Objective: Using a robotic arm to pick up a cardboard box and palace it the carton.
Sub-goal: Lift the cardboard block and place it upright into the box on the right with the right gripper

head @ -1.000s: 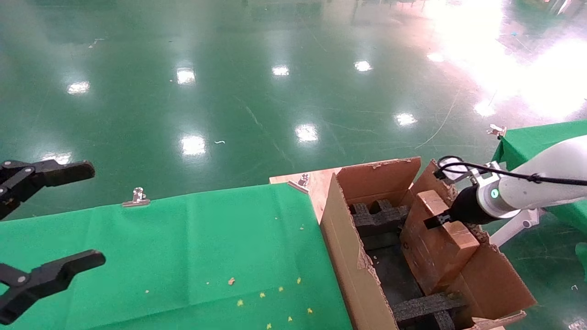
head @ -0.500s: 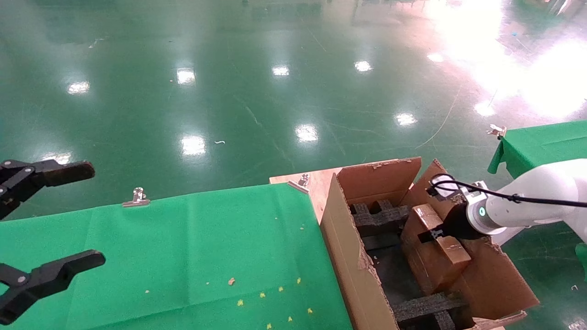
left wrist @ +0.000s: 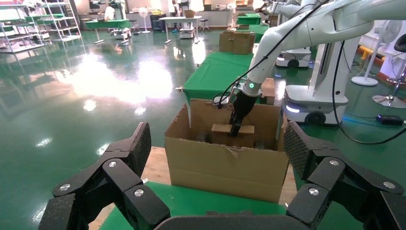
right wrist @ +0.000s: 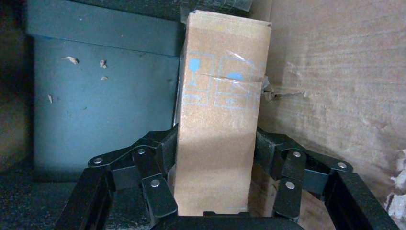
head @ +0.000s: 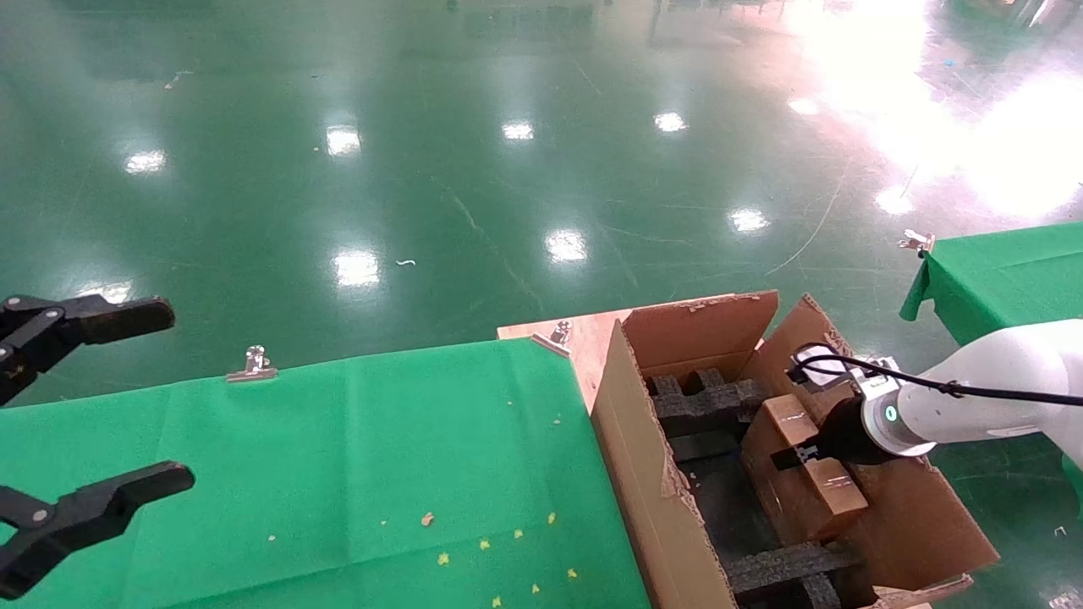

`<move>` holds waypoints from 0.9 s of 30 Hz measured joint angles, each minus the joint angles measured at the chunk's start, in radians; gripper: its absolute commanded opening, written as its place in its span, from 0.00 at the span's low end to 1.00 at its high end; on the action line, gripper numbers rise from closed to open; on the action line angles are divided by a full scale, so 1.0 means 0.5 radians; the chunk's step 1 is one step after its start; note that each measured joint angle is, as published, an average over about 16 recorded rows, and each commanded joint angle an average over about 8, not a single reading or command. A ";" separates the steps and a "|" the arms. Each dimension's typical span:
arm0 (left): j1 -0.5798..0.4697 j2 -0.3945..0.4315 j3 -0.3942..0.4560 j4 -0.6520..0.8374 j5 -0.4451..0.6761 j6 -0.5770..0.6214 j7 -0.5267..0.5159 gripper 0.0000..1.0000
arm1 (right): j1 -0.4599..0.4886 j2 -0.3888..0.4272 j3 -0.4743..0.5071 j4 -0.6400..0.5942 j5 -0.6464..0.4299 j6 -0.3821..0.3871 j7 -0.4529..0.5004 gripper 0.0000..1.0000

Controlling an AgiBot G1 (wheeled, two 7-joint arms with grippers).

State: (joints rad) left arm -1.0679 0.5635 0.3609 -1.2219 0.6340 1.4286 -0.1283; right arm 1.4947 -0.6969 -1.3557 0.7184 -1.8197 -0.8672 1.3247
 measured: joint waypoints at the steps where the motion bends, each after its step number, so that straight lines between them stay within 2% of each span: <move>1: 0.000 0.000 0.000 0.000 0.000 0.000 0.000 1.00 | -0.001 0.000 0.000 0.001 0.001 -0.001 0.000 1.00; 18: 0.000 0.000 0.000 0.000 0.000 0.000 0.000 1.00 | 0.028 0.030 0.008 0.032 -0.003 -0.006 -0.002 1.00; 27: 0.000 0.000 0.000 0.000 0.000 0.000 0.000 1.00 | 0.116 0.108 0.054 0.171 0.005 0.027 -0.005 1.00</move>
State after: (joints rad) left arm -1.0679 0.5635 0.3608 -1.2218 0.6340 1.4285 -0.1283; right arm 1.5528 -0.6426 -1.3285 0.8039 -1.8173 -0.8537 1.3221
